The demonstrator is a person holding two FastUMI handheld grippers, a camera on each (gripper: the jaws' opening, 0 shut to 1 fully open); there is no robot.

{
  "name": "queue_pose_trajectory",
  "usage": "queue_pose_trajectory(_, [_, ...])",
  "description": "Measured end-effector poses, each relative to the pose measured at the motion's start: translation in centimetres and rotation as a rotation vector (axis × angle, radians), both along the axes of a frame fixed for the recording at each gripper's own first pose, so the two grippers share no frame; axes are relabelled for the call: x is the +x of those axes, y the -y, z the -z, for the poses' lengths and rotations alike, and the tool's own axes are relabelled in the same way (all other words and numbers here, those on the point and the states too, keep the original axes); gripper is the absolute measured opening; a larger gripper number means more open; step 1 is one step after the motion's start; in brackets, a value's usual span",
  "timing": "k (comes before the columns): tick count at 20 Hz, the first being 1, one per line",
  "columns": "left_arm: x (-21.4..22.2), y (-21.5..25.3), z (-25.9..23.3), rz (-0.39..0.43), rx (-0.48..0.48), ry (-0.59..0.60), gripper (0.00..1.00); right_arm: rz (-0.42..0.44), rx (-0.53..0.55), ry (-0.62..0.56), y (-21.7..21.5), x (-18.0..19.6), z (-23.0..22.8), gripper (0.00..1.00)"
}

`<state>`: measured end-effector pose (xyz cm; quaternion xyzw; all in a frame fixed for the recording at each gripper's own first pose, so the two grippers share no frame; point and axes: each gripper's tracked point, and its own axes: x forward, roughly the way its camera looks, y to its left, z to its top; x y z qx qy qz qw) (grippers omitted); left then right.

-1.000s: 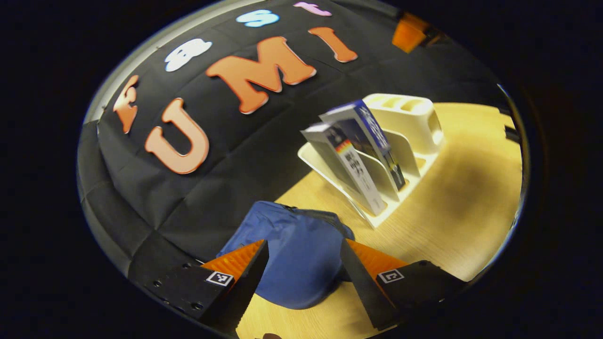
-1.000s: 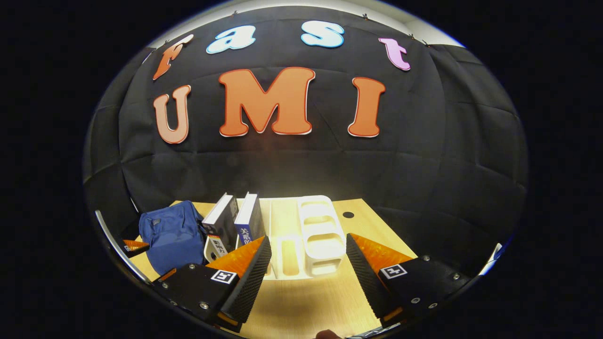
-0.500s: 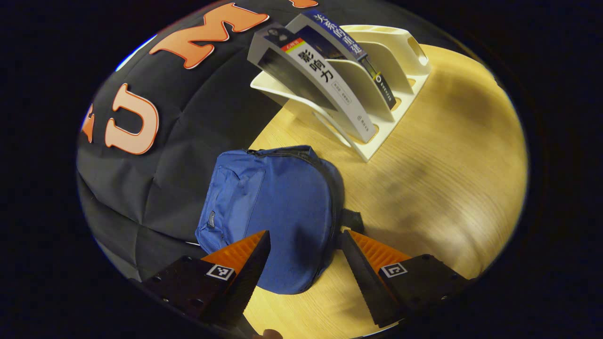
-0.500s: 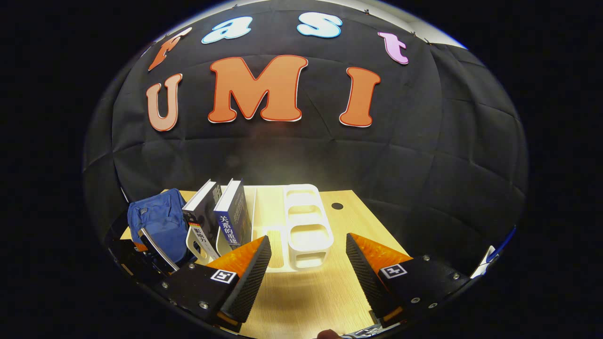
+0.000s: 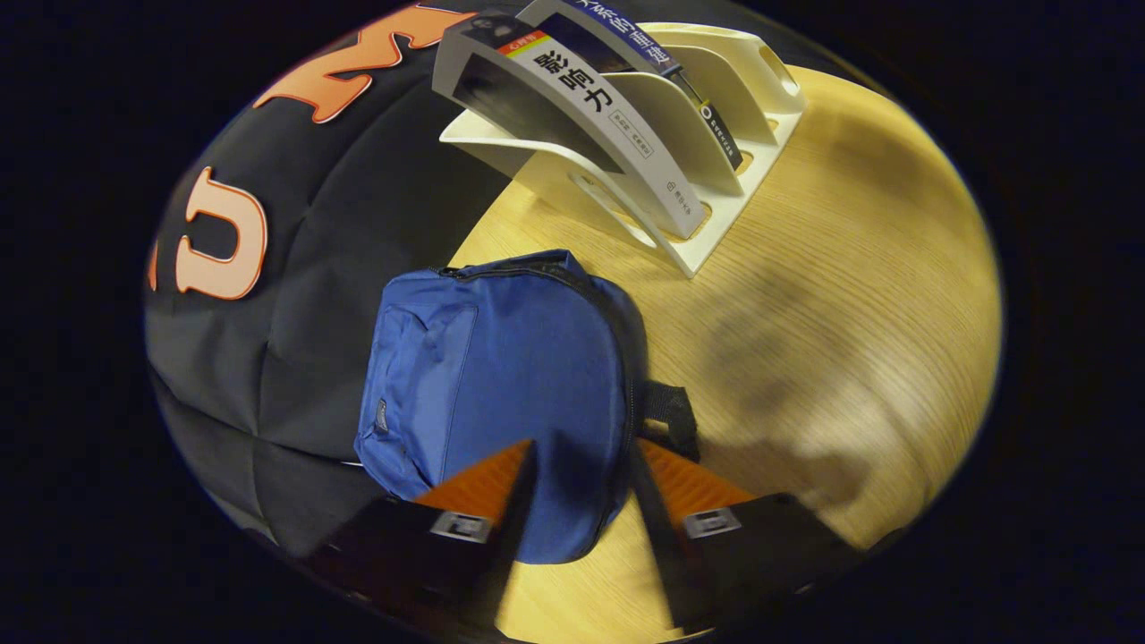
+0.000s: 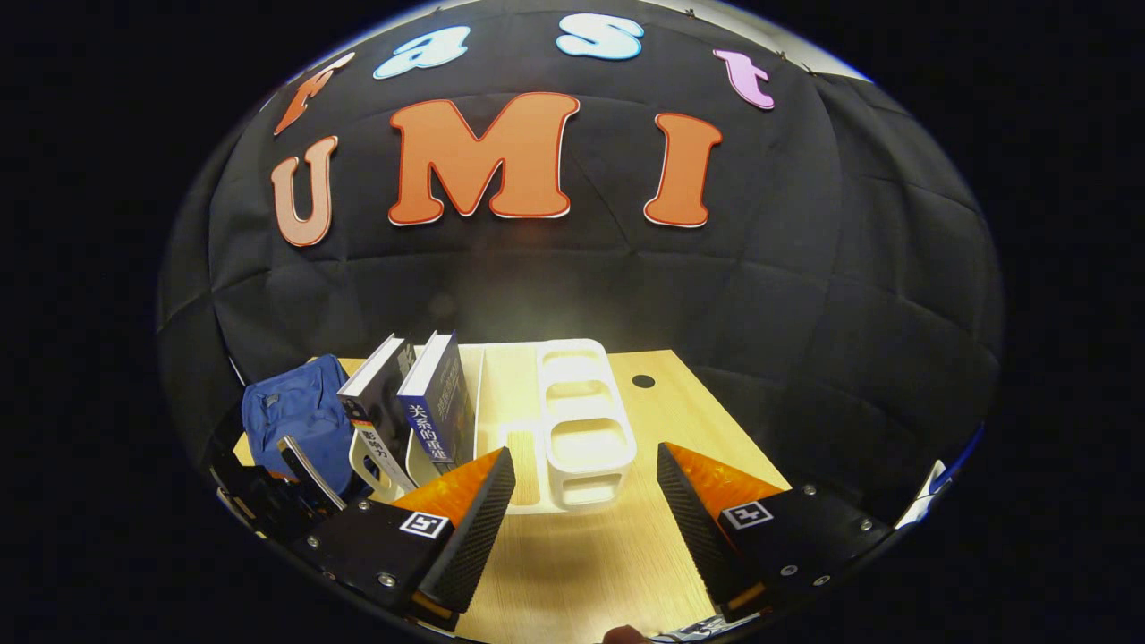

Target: Open the schoolbag, grab two books from the bookshelf and put them into the schoolbag.

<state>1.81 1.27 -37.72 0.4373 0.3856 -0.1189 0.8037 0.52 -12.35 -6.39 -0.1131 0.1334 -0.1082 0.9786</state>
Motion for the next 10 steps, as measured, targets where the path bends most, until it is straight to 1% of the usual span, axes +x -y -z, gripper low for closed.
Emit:
queue_pose_trajectory(1, [-0.26, 0.16, 0.45, 0.004, 0.002, -0.026, 0.45, -0.002, -0.002, -0.005, -0.03, 0.10, 0.14, 0.95])
queue_pose_trajectory(2, [-0.34, 0.25, 0.83, 0.004, 0.003, -0.043, 0.42, -0.004, 0.000, -0.009, -0.09, 0.21, 0.28, 0.95])
queue_pose_trajectory(3, [-0.30, 0.23, 1.18, -0.004, 0.010, -0.052, 0.26, -0.005, 0.006, -0.011, -0.09, 0.31, 0.25, 0.95])
queue_pose_trajectory(4, [-0.37, 0.21, 1.27, -0.001, 0.022, -0.066, 0.20, -0.004, 0.012, -0.012, -0.01, 0.37, 0.29, 0.95])
queue_pose_trajectory(5, [-0.27, 0.26, 1.11, -0.005, 0.034, -0.065, 0.10, -0.003, 0.017, -0.012, 0.14, 0.47, 0.25, 0.95])
queue_pose_trajectory(7, [0.14, 0.27, 1.36, -0.023, 0.019, -0.057, 0.01, 0.000, 0.019, -0.010, 0.44, 0.58, 0.10, 0.95])
queue_pose_trajectory(10, [-0.02, 0.14, 0.87, -0.036, -0.013, -0.066, 0.00, 0.001, 0.029, -0.011, 0.78, 0.59, 0.03, 0.95])
